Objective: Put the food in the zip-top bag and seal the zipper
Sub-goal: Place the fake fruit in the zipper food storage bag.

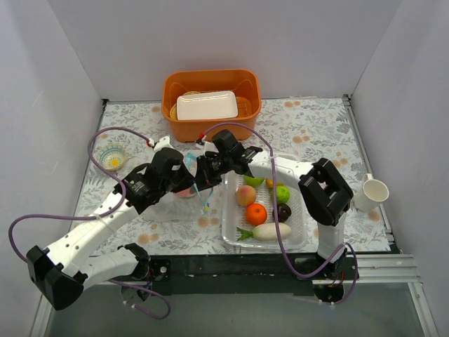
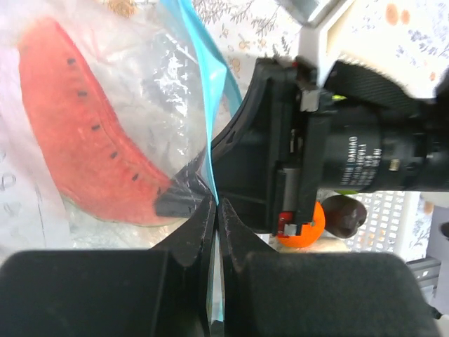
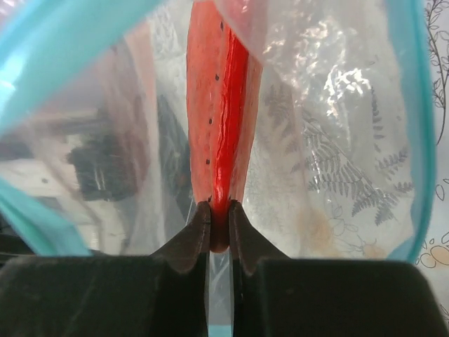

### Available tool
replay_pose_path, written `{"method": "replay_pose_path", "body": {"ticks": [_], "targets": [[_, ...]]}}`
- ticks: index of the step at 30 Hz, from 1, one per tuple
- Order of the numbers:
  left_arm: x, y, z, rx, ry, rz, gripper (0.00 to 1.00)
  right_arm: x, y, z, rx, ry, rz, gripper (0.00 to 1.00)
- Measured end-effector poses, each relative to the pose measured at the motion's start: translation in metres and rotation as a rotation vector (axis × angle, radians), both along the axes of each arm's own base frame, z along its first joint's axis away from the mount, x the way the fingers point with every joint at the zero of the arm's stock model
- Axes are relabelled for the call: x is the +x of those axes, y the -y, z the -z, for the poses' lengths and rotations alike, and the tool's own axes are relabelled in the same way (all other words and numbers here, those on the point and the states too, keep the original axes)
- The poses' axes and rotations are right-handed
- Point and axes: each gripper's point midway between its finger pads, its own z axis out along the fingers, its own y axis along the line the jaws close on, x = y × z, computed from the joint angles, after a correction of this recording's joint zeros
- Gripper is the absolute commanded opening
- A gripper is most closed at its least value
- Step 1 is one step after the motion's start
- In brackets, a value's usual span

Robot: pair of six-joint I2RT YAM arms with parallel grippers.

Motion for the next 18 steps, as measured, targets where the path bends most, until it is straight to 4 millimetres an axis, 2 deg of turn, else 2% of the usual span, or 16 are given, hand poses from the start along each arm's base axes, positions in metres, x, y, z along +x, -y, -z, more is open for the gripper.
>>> {"method": "replay_pose_path", "body": {"ticks": [1, 2, 4, 5, 8, 12, 18], "targets": [[0.0, -0.001, -0.004, -0.003, 0.011, -0.006, 0.0, -0.002, 0.0, 0.001, 0.001, -0.004, -0.008, 0.19], [0.001, -0.003, -0.008, -0.007, 0.023, -0.012, 0.0, -0.003, -0.001, 0.001, 0.003, -0.005, -0.016, 0.27], [0.001, -0.007, -0.014, -0.008, 0.042, -0.027, 0.0, -0.005, -0.001, 0.001, 0.007, -0.005, -0.024, 0.36], [0.002, -0.008, -0.016, -0.007, 0.048, -0.034, 0.0, -0.005, -0.002, 0.0, 0.012, 0.0, -0.029, 0.46], [0.005, -0.014, -0.019, 0.007, 0.059, -0.065, 0.0, -0.002, -0.003, -0.003, 0.026, 0.025, -0.03, 0.58], [0.005, -0.023, -0.013, 0.042, 0.043, -0.107, 0.0, 0.002, 0.0, -0.017, 0.036, 0.089, -0.013, 0.59], [0.003, -0.033, -0.008, 0.078, 0.03, -0.149, 0.0, 0.012, 0.016, -0.067, 0.058, 0.258, 0.063, 0.6]]}}
